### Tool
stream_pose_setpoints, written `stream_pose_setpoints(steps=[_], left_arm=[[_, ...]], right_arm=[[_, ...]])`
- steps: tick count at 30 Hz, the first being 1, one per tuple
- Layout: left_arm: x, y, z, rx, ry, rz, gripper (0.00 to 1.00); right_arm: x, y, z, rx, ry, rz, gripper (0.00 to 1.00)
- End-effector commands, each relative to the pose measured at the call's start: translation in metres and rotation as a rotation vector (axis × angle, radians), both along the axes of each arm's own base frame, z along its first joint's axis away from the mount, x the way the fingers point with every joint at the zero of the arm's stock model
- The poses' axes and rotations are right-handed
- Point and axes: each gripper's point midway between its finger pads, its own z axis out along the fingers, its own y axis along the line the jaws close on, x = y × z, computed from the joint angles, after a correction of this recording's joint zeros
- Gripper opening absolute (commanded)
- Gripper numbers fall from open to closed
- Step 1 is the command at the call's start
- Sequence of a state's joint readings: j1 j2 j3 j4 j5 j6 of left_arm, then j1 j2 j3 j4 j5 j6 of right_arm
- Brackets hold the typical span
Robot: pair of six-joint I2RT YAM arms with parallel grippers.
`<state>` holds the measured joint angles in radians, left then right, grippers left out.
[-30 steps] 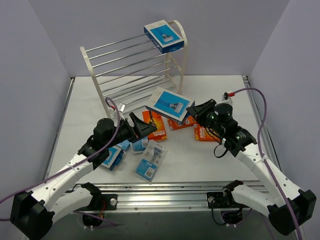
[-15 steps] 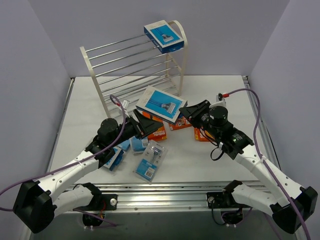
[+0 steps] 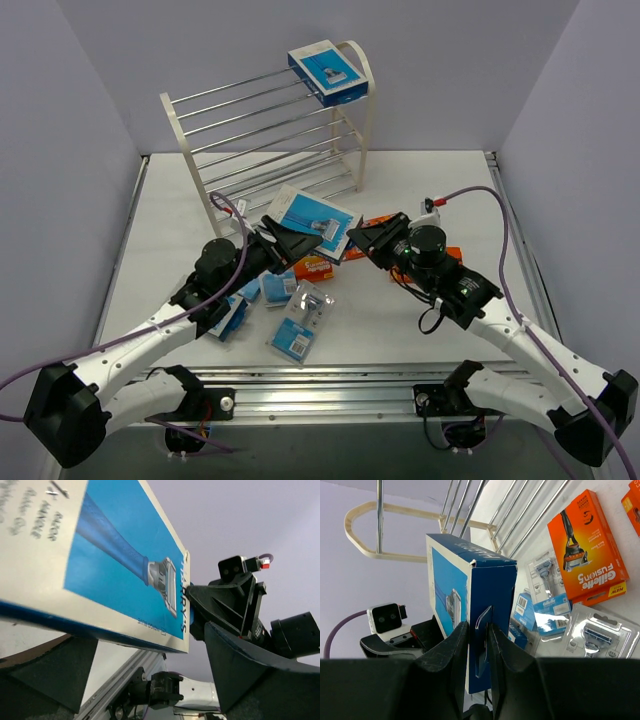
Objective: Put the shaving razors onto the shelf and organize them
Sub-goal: Pass the shaving razor from the right arm to the left
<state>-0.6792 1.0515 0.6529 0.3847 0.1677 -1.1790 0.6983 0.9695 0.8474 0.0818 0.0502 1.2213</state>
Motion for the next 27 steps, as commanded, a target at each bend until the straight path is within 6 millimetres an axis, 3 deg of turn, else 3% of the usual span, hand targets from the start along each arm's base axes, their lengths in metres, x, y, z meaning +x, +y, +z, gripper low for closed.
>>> stream_pose_setpoints(steps=[1, 3, 6, 10, 22, 25, 27], left_arm=[[0.008, 0.011, 0.022, -0.009, -0.057, 0.082, 0.93], [0.009, 0.016, 0.021, -0.007, -0.054, 0.106, 0.8], [0.008, 0.022, 0.018, -0.002, -0.047, 0.129, 0.68], [0.008, 0.025, 0.017, 0.0, -0.047, 0.137, 0.58], [0.011, 0.026, 0.033, -0.013, -0.072, 0.153, 0.58], [0.011, 0.026, 0.037, -0.012, -0.078, 0.153, 0.52], [0.011, 0.027, 0.039, -0.014, -0.082, 0.153, 0.42]], right_arm=[[-0.004, -0.005, 0.033, 0.106, -0.082, -0.034, 0.0], [-0.007, -0.007, 0.025, 0.099, -0.067, -0.038, 0.0], [-0.012, -0.009, 0.018, 0.1, -0.059, -0.035, 0.0], [-0.018, -0.005, 0.012, 0.099, -0.049, -0.01, 0.0], [-0.038, 0.022, 0.003, 0.088, -0.053, 0.098, 0.0], [-0.04, 0.023, 0.002, 0.089, -0.055, 0.098, 0.0], [-0.04, 0.023, 0.001, 0.092, -0.057, 0.096, 0.0]])
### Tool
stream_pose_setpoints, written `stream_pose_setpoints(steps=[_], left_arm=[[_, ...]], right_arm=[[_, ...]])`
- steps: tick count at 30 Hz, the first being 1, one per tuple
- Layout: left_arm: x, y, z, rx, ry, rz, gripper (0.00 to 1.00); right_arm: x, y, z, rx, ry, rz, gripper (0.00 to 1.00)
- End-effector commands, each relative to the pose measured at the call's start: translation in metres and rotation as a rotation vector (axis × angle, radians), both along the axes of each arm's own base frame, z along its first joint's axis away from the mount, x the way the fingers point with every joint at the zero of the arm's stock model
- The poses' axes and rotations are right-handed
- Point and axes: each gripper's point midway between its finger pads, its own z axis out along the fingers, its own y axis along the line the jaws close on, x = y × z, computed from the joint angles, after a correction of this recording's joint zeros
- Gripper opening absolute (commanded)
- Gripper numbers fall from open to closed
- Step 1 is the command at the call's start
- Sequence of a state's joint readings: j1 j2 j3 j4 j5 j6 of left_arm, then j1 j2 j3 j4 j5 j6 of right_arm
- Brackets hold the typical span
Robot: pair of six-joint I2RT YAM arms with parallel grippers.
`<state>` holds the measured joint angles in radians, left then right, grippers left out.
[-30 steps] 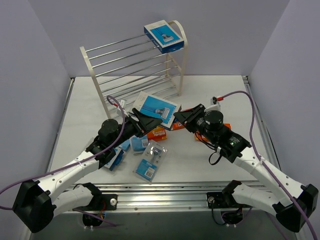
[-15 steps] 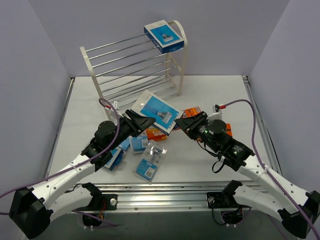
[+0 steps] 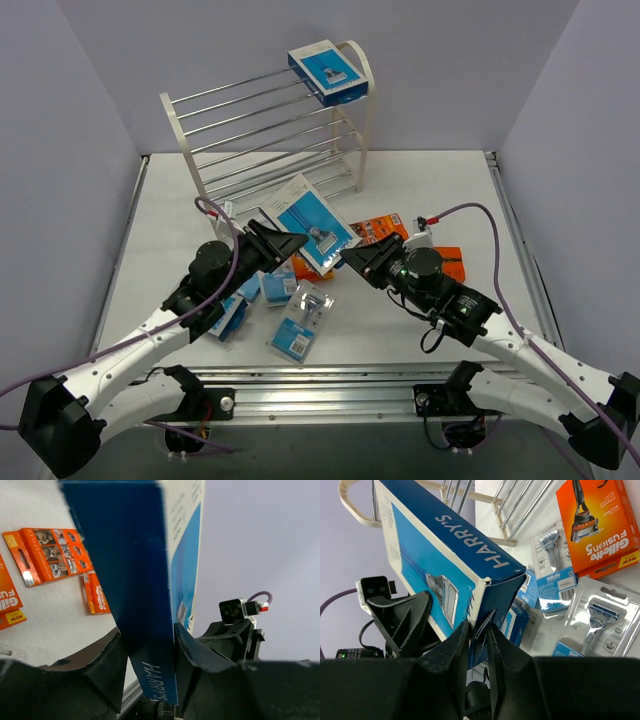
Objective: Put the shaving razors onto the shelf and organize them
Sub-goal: Pass the shaving razor from the right arm to the left, then place the shaving razor onto shelf
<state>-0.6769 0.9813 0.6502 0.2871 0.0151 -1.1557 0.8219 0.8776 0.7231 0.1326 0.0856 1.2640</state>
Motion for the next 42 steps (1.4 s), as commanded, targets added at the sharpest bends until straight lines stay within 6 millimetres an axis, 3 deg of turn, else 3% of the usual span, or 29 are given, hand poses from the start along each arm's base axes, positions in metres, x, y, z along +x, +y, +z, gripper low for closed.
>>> stream_pose_setpoints(steps=[1, 4, 6, 9, 10, 13, 18, 19, 21, 25, 26, 28, 29, 32, 33, 35, 36, 38, 39, 40, 42], left_arm=[[-0.003, 0.002, 0.043, -0.05, -0.095, -0.003, 0.38], [-0.004, 0.006, 0.047, -0.047, -0.104, 0.002, 0.21], [-0.004, 0.009, 0.048, -0.035, -0.106, 0.008, 0.16], [-0.005, 0.019, 0.049, 0.005, -0.112, 0.026, 0.12], [-0.007, 0.022, 0.052, 0.013, -0.12, 0.031, 0.11], [-0.005, 0.036, 0.05, 0.094, -0.121, 0.059, 0.09], [-0.003, 0.074, 0.045, 0.32, -0.111, 0.152, 0.06], [-0.001, 0.081, 0.057, 0.33, -0.13, 0.177, 0.05], [0.0, 0.093, 0.058, 0.384, -0.128, 0.2, 0.04], [0.009, 0.116, 0.078, 0.413, -0.143, 0.261, 0.02], [0.013, 0.126, 0.096, 0.412, -0.17, 0.295, 0.02], [0.021, 0.128, 0.104, 0.426, -0.16, 0.292, 0.02], [0.024, 0.137, 0.127, 0.415, -0.196, 0.326, 0.02], [0.038, 0.133, 0.144, 0.405, -0.2, 0.286, 0.02], [0.042, 0.141, 0.169, 0.385, -0.236, 0.31, 0.02], [0.059, 0.135, 0.178, 0.36, -0.227, 0.28, 0.02], [0.06, 0.139, 0.205, 0.334, -0.278, 0.293, 0.02], [0.076, 0.132, 0.215, 0.307, -0.279, 0.264, 0.02], [0.077, 0.132, 0.238, 0.283, -0.318, 0.268, 0.02], [0.093, 0.127, 0.235, 0.267, -0.29, 0.254, 0.02], [0.103, 0.121, 0.248, 0.232, -0.306, 0.231, 0.02]], right_arm=[[-0.001, 0.008, 0.017, 0.053, -0.057, 0.017, 0.0], [0.0, 0.01, 0.016, 0.051, -0.055, 0.02, 0.0], [0.0, 0.009, 0.016, 0.043, -0.053, 0.016, 0.0], [0.0, 0.005, 0.019, 0.031, -0.059, 0.003, 0.14], [0.0, 0.003, 0.023, 0.032, -0.068, -0.005, 0.26], [0.0, -0.007, 0.033, 0.017, -0.098, -0.031, 0.44], [0.0, -0.022, 0.042, -0.019, -0.129, -0.069, 0.54], [0.0, -0.024, 0.042, -0.022, -0.131, -0.074, 0.56], [0.001, -0.027, 0.038, -0.044, -0.128, -0.086, 0.57], [0.002, -0.032, 0.022, -0.084, -0.103, -0.096, 0.58], [0.003, -0.034, 0.015, -0.099, -0.093, -0.102, 0.58], [0.003, -0.039, 0.013, -0.105, -0.096, -0.109, 0.58], [0.006, -0.042, 0.01, -0.113, -0.095, -0.122, 0.58], [0.007, -0.051, 0.008, -0.139, -0.108, -0.125, 0.59], [0.011, -0.057, 0.011, -0.14, -0.112, -0.134, 0.59], [0.015, -0.063, 0.012, -0.16, -0.124, -0.134, 0.59], [0.021, -0.073, 0.007, -0.181, -0.106, -0.16, 0.59], [0.024, -0.078, 0.007, -0.198, -0.108, -0.146, 0.6], [0.029, -0.083, 0.006, -0.21, -0.104, -0.161, 0.6], [0.03, -0.084, 0.007, -0.213, -0.107, -0.153, 0.6], [0.034, -0.086, 0.004, -0.238, -0.107, -0.149, 0.6]])
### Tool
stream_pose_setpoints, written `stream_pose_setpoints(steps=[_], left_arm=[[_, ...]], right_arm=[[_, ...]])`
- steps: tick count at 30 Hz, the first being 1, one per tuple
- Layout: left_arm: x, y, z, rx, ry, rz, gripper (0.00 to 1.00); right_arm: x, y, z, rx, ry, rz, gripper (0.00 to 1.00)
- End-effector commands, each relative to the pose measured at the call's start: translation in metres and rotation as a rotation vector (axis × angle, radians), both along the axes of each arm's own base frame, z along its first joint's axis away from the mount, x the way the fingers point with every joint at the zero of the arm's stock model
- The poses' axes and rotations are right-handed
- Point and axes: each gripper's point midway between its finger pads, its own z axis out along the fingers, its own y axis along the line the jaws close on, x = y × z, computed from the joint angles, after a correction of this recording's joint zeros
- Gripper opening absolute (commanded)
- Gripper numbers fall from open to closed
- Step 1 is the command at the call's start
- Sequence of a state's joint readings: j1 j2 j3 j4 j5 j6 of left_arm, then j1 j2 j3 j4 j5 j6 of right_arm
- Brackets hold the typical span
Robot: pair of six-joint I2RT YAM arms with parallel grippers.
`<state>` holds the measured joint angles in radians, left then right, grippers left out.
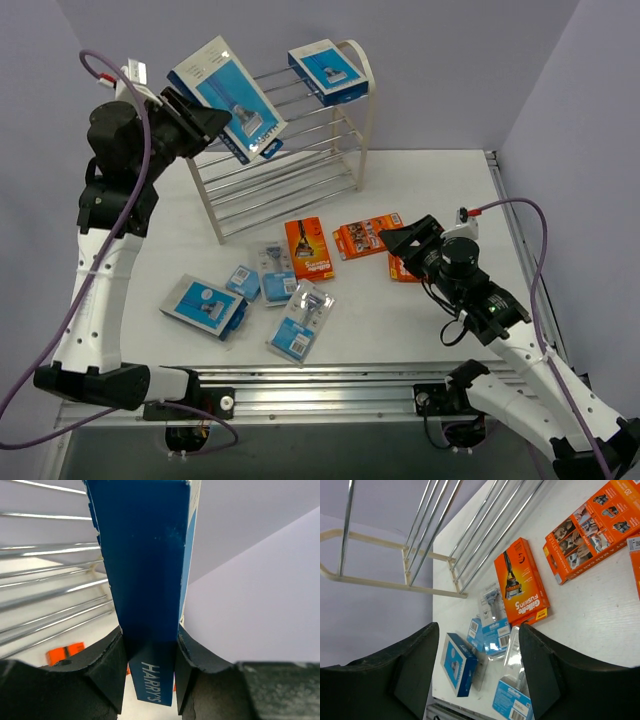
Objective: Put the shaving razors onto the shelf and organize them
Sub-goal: Place the shaving razor onto shelf
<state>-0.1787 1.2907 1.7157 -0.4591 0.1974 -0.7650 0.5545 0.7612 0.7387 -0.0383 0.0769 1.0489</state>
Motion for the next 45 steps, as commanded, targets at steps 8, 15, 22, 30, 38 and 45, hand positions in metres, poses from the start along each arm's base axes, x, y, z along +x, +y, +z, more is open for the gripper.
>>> stream_pose_setpoints(steps=[8, 15, 22, 30, 38, 45], left_arm=[[0.068, -0.035, 0.073, -0.223, -0.105, -0.168, 0.02], [0.116, -0.05, 0.066, -0.261, -0.051, -0.212, 0.02], [0.144, -0.057, 0.033, -0.269, 0.055, -0.23, 0.02], [0.153, -0.057, 0.007, -0.292, 0.144, -0.253, 0.02], [0.166, -0.06, -0.019, -0.289, 0.211, -0.255, 0.02], [0.178, -0.059, -0.033, -0.263, 0.224, -0.227, 0.13]], right_arm=[[0.023, -0.019, -0.013, -0.055, 0.022, 0.05, 0.62], [0.044, -0.038, -0.035, -0.022, 0.058, 0.098, 0.63], [0.056, -0.055, -0.05, -0.013, 0.073, 0.107, 0.64], [0.06, -0.058, -0.072, 0.008, 0.107, 0.135, 0.65], [0.064, -0.07, -0.08, 0.006, 0.116, 0.115, 0.65], [0.067, -0.071, -0.082, 0.001, 0.115, 0.121, 0.65]])
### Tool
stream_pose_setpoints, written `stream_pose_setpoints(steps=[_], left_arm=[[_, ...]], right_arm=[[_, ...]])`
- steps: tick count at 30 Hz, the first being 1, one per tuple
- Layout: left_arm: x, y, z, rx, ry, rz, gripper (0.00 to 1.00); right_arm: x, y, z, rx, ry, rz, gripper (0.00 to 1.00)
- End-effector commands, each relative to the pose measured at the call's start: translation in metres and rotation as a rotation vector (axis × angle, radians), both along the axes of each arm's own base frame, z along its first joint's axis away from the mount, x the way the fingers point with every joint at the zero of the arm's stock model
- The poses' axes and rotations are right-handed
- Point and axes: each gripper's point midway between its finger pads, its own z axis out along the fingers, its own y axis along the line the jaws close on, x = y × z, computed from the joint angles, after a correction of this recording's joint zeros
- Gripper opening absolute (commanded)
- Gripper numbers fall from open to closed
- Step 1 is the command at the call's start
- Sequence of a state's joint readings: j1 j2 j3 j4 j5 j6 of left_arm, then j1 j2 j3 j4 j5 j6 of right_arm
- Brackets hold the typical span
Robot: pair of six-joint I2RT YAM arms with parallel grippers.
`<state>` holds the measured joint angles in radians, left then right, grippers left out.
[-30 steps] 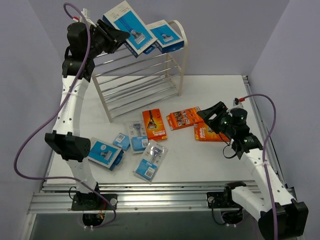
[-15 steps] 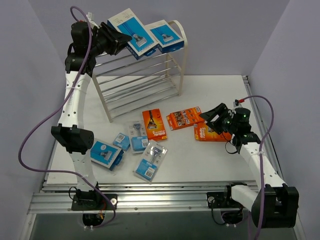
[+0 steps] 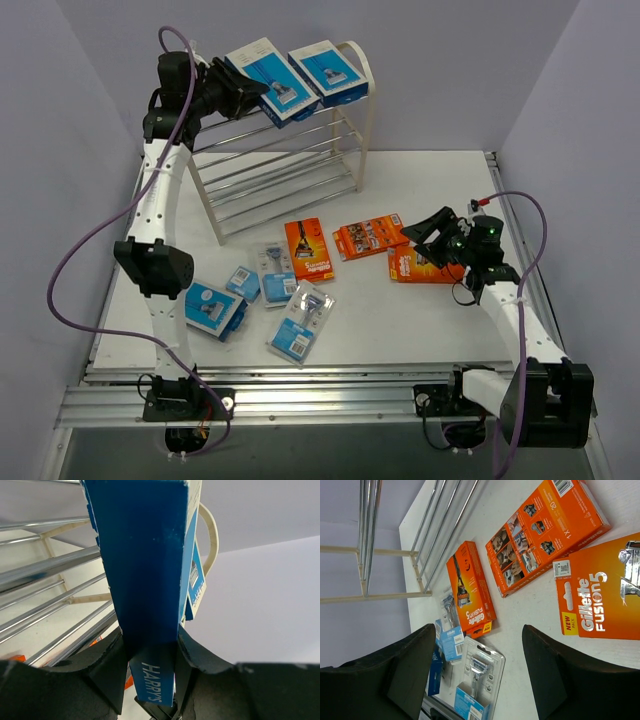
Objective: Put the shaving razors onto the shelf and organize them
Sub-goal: Place the shaving razor onto shelf
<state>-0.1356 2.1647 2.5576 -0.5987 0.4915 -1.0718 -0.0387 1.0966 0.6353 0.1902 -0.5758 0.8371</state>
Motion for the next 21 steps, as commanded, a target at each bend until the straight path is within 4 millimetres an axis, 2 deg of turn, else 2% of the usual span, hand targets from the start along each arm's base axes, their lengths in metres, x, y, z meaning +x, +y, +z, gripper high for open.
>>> stream_pose_setpoints(steps=[1, 8, 12, 16, 18, 21], left_arm=[[-0.008, 0.003, 0.035, 0.006, -0.103, 0.001, 0.13], [0.001, 0.003, 0.027, 0.008, -0.095, 0.01, 0.13], [0.004, 0.002, 0.023, 0.009, -0.09, 0.006, 0.19], [0.005, 0.0, 0.019, 0.012, -0.084, -0.006, 0.38], [0.006, 0.0, 0.017, 0.013, -0.084, -0.006, 0.45], [0.006, -0.004, 0.016, 0.008, -0.092, -0.024, 0.62]], right_arm=[[0.004, 0.002, 0.01, -0.003, -0.056, 0.03, 0.65], [0.005, 0.002, 0.005, -0.004, -0.052, 0.031, 0.66], [0.006, 0.002, 0.005, -0.004, -0.052, 0.035, 0.66], [0.006, 0.002, 0.003, -0.006, -0.049, 0.036, 0.66], [0.006, 0.002, 0.001, -0.007, -0.045, 0.036, 0.66], [0.005, 0.002, 0.001, -0.007, -0.045, 0.036, 0.66]])
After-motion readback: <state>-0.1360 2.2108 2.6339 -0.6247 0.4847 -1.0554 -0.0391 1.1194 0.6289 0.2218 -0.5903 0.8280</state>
